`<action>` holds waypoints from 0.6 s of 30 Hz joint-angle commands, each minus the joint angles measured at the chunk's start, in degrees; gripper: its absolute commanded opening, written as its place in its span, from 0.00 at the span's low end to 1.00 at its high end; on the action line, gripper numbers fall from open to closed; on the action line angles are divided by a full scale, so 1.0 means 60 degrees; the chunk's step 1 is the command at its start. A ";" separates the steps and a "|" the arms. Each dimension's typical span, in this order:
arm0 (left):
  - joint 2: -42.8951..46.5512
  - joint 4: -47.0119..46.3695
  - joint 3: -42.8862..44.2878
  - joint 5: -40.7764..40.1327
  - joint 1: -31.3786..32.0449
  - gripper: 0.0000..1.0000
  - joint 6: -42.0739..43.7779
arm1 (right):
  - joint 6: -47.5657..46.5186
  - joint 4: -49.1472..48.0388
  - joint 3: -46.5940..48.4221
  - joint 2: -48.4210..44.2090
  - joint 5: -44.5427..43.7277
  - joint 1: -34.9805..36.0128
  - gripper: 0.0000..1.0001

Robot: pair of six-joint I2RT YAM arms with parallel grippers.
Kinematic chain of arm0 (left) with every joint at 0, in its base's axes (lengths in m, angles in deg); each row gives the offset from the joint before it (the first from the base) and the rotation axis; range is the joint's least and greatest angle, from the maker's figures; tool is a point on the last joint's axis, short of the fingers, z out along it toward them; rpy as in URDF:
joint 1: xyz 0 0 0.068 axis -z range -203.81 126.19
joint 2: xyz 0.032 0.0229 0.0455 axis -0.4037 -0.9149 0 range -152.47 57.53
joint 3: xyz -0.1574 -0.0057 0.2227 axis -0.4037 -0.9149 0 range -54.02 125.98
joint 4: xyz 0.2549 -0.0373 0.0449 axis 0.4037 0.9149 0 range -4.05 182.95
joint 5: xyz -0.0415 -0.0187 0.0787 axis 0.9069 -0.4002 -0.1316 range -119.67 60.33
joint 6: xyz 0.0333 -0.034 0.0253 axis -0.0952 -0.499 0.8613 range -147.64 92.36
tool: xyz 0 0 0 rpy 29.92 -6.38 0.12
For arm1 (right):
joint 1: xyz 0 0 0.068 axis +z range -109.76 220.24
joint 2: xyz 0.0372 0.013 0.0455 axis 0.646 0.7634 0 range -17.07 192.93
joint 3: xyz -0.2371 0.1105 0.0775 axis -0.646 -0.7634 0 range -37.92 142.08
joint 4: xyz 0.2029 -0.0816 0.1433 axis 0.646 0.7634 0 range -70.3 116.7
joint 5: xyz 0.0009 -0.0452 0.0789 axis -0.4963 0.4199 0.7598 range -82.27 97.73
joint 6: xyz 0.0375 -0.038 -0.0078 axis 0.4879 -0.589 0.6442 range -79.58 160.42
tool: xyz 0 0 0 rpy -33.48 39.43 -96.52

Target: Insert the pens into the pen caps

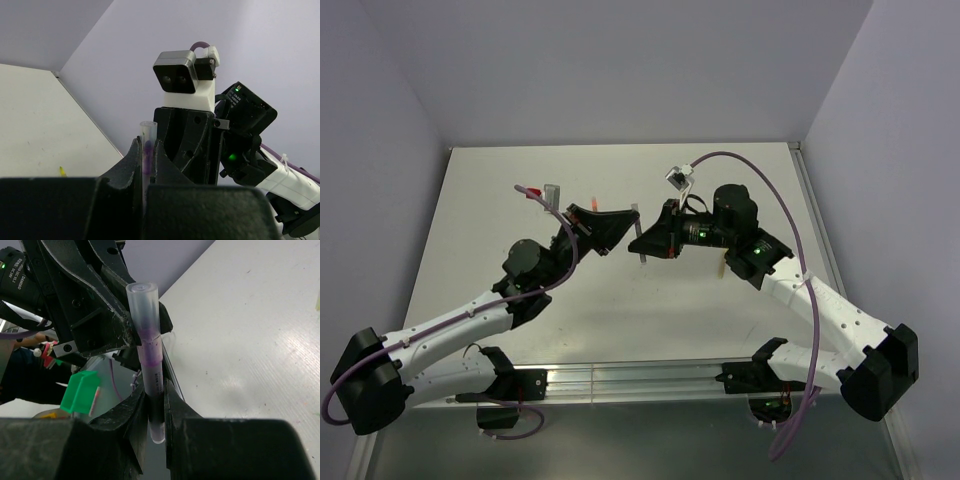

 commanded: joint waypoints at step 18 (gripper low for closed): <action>0.0008 0.0959 -0.0351 0.2865 0.1792 0.00 0.0061 | 0.0482 -0.1742 0.0588 0.0168 -0.2411 -0.1103 0.00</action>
